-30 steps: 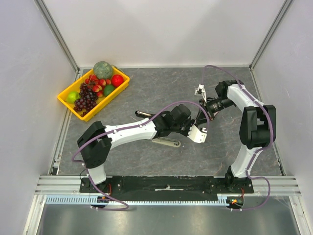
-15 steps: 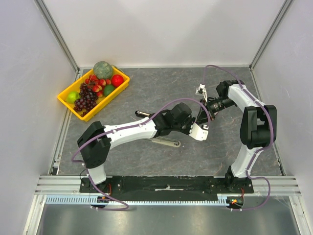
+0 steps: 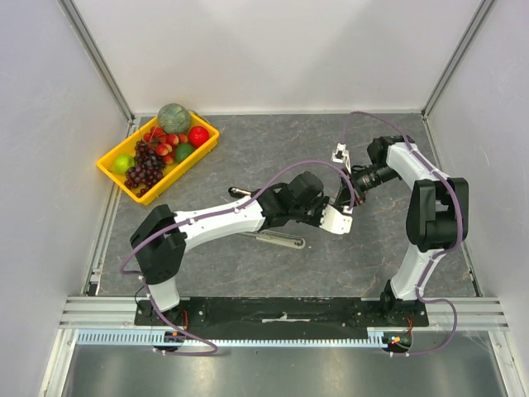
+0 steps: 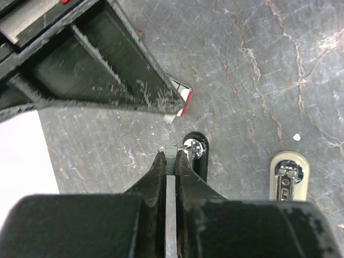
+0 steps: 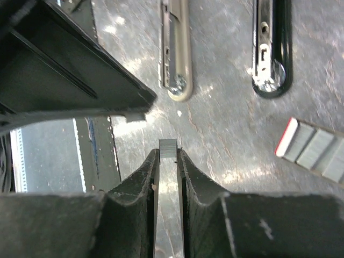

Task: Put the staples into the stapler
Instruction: Pick up the staple from the center of the board.

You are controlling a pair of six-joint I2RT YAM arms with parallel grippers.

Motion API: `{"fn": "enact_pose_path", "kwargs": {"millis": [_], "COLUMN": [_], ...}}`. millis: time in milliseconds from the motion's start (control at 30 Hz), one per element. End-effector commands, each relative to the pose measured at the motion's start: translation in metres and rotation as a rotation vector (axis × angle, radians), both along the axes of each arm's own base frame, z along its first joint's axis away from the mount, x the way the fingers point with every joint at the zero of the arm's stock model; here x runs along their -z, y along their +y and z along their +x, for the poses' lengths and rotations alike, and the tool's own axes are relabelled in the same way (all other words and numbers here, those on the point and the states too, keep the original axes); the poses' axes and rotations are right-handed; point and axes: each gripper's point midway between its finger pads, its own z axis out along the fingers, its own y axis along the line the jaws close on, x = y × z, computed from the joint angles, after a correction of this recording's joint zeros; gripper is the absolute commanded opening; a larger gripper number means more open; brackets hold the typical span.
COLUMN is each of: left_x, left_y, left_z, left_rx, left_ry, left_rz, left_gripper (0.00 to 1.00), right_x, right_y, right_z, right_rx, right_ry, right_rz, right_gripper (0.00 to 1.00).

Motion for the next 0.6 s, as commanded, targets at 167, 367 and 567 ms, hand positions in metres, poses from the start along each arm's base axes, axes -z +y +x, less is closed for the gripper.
{"fn": "enact_pose_path", "kwargs": {"millis": [167, 367, 567], "left_x": [-0.009, -0.005, -0.022], "left_y": [0.029, 0.05, 0.053], "left_z": [-0.003, -0.003, -0.019], "left_rx": [-0.126, -0.177, -0.154], "left_ry": [0.319, 0.534, 0.717], "left_rz": [-0.1, -0.125, -0.187], "left_gripper": [0.05, 0.05, 0.05], "right_x": [0.059, 0.085, 0.099], "right_y": [-0.058, -0.095, -0.122], "right_z": [0.015, 0.01, 0.004], "right_rx": [0.233, 0.281, 0.306], "right_ry": [-0.016, -0.082, -0.135], "right_rz": [-0.425, -0.646, -0.793], "right_gripper": [0.24, 0.24, 0.25]}}
